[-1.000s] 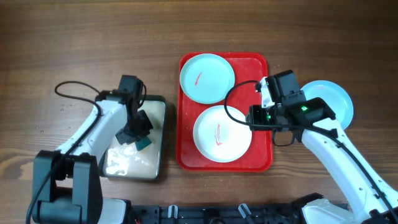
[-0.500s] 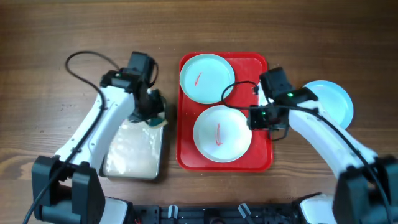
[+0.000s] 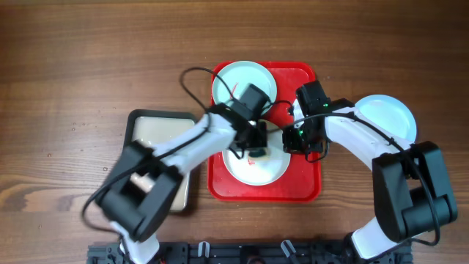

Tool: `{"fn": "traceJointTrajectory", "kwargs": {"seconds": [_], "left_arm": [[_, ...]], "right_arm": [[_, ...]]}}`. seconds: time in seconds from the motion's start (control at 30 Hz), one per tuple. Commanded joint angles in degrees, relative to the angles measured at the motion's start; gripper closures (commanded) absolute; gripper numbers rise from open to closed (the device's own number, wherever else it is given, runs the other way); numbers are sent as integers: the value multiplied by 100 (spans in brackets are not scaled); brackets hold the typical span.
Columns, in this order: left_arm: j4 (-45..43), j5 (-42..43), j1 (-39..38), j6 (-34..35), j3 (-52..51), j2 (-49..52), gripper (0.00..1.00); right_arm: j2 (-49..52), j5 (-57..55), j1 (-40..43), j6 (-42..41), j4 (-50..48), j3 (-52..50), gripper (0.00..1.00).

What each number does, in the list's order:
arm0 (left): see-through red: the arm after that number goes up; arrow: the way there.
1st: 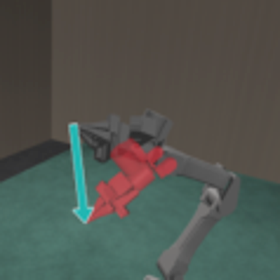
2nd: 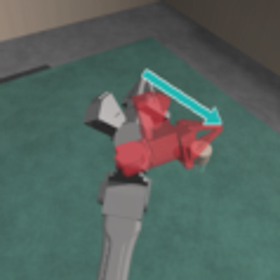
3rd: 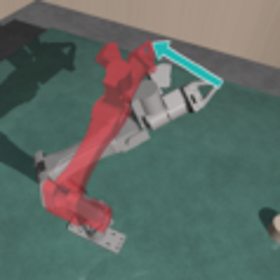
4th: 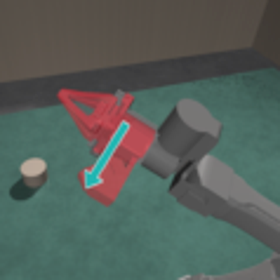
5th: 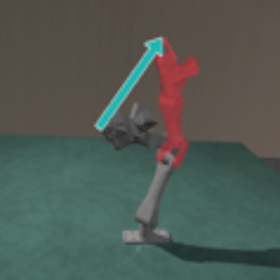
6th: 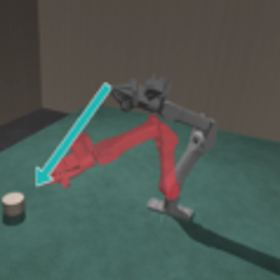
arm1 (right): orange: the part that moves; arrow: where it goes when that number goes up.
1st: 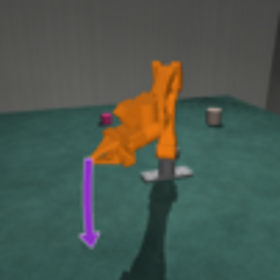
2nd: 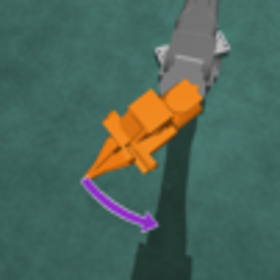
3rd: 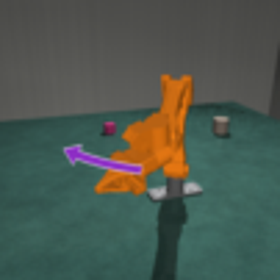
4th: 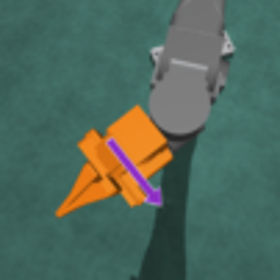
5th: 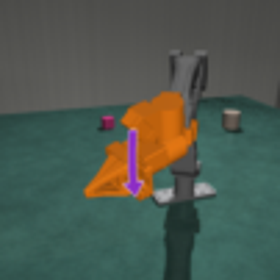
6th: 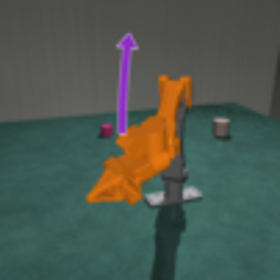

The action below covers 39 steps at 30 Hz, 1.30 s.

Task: Clean dirty plates on tray and stack at the side
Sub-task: 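Scrub the white plate with the sponge in the left gripper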

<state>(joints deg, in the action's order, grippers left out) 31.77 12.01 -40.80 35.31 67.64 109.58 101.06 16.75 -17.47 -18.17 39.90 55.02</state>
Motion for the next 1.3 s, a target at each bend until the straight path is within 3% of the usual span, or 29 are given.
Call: {"fn": "traceJointTrajectory", "kwargs": {"seconds": [0.0, 0.03, 0.13, 0.23, 0.3, 0.47, 0.53, 0.63, 0.73, 0.83, 0.93, 1.0, 1.17, 1.27], "left_arm": [[236, -927, -68, 98, 46, 341, 96], [531, -1626, -24, 98, 52, 341, 96], [1397, -2514, 149, 120, 52, 341, 96], [1827, -2592, 437, 122, 52, 341, 96], [1687, -2006, 597, 114, 52, 341, 96], [345, 881, 313, -76, 50, 369, 96], [-70, 1137, -85, -44, 50, 369, 96], [-42, 1014, -575, 177, 50, 369, 96], [651, 323, -636, 752, 52, 369, 96], [1228, -2, -254, 765, 52, 367, 96], [1921, -1268, 299, 938, 52, 367, 96], [2072, -1624, 516, 938, 52, 367, 96], [1937, -1711, 660, 1211, 52, 367, 96], [1064, -605, 481, 1058, 52, 367, 96]], "right_arm": [[247, -251, -2, -151, 2, -31, 96], [247, -251, -2, -153, 0, -31, 96], [247, -251, -2, -151, 24, -31, 96], [245, -251, -2, -149, 26, -31, 96], [245, -251, -2, -149, 46, -31, 96], [247, -254, -2, -151, 48, -31, 96], [247, -254, -2, -151, 50, -31, 96], [245, -254, -2, -151, 63, -31, 96], [247, -256, -2, -146, 116, -31, 96], [245, -254, -2, -136, 125, -31, 96], [247, -258, -2, -133, 120, -31, 96], [247, -260, -2, -133, 122, -31, 96], [245, -280, -2, -129, 122, -31, 96], [247, -282, -2, -131, 118, -31, 96]]}}
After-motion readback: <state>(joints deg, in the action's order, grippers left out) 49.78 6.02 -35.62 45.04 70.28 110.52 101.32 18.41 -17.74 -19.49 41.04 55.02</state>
